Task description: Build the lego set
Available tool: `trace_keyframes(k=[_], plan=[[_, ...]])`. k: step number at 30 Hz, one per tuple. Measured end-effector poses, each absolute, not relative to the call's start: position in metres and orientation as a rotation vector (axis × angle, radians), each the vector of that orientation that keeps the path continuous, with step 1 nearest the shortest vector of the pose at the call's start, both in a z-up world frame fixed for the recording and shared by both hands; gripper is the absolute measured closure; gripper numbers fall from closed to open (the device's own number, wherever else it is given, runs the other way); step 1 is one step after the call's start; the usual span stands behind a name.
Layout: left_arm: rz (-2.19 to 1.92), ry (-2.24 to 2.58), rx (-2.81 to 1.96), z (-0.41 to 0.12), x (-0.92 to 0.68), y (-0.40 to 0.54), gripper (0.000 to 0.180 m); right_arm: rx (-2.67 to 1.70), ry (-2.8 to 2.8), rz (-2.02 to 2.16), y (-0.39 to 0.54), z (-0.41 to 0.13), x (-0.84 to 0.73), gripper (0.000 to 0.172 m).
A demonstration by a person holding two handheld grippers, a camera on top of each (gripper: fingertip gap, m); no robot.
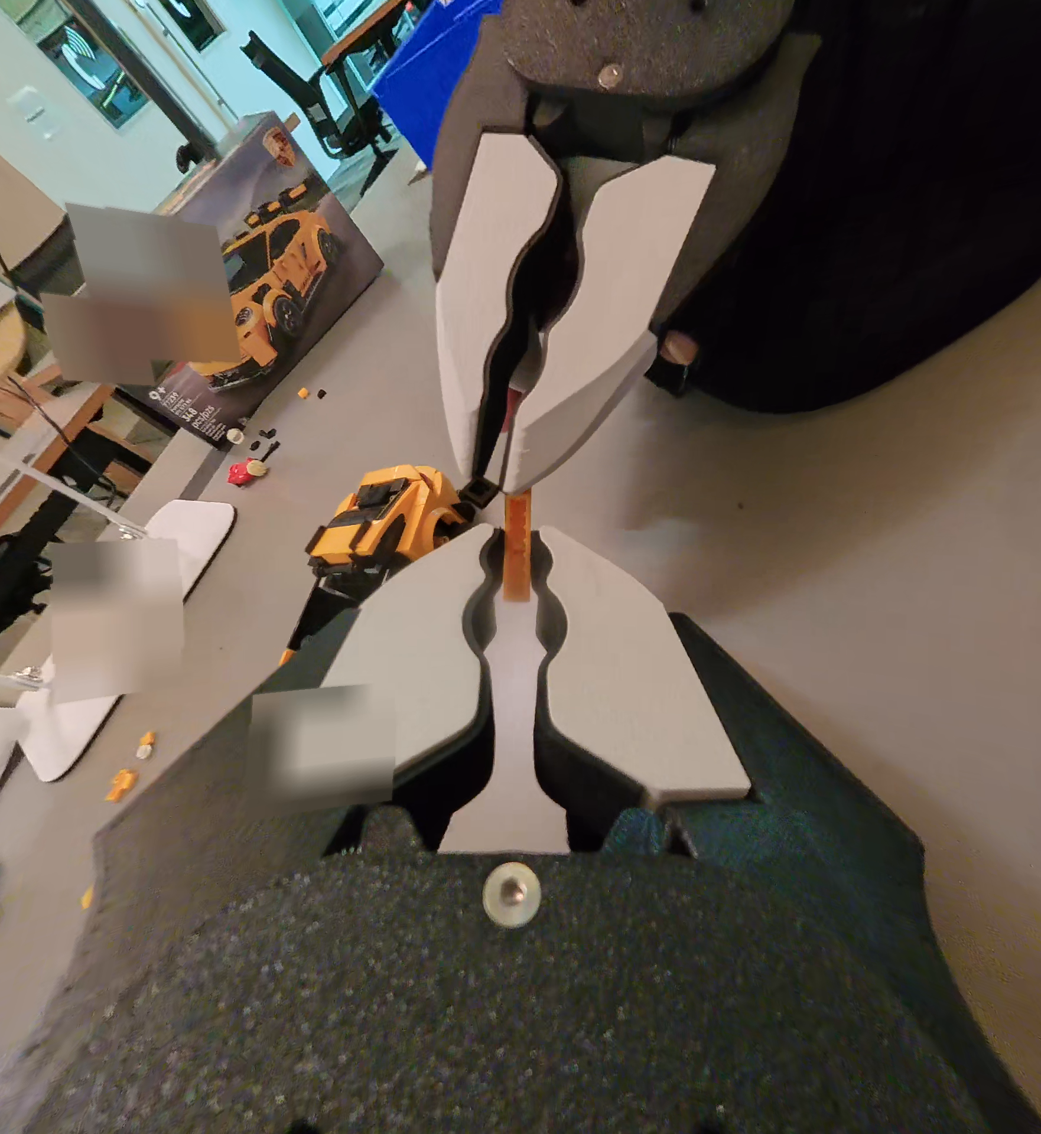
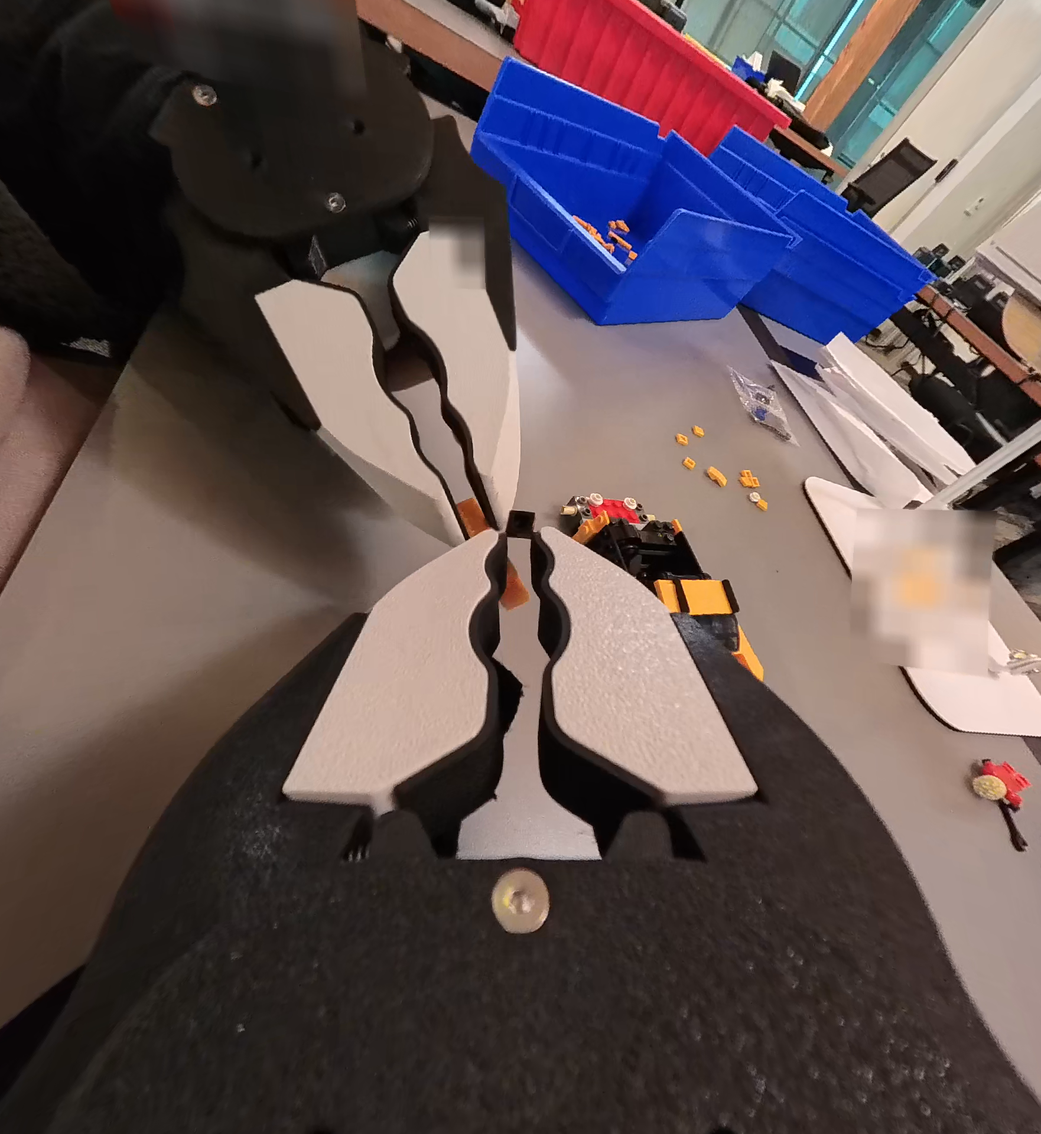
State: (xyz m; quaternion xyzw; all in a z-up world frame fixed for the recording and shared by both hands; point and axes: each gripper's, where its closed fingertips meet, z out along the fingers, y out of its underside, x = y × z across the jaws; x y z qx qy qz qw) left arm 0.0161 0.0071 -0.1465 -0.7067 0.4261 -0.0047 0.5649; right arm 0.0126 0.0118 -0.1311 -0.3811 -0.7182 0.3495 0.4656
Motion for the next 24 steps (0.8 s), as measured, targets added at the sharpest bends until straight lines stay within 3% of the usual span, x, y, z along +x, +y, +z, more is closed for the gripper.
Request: trace_keyframes(k=[21, 24], plan=[[-0.143, 0.986, -1.793, -0.157, 0.007, 0.004, 0.173, -1.019, -1.871, 0.881, 0.007, -0.142, 0.017, 0.165], [-0.201, 1.04, -1.854, -0.169, 0.008, 0.0, 0.173, -1.033, -1.948, 0.848, 0.005, -0.153, 0.016, 0.172]])
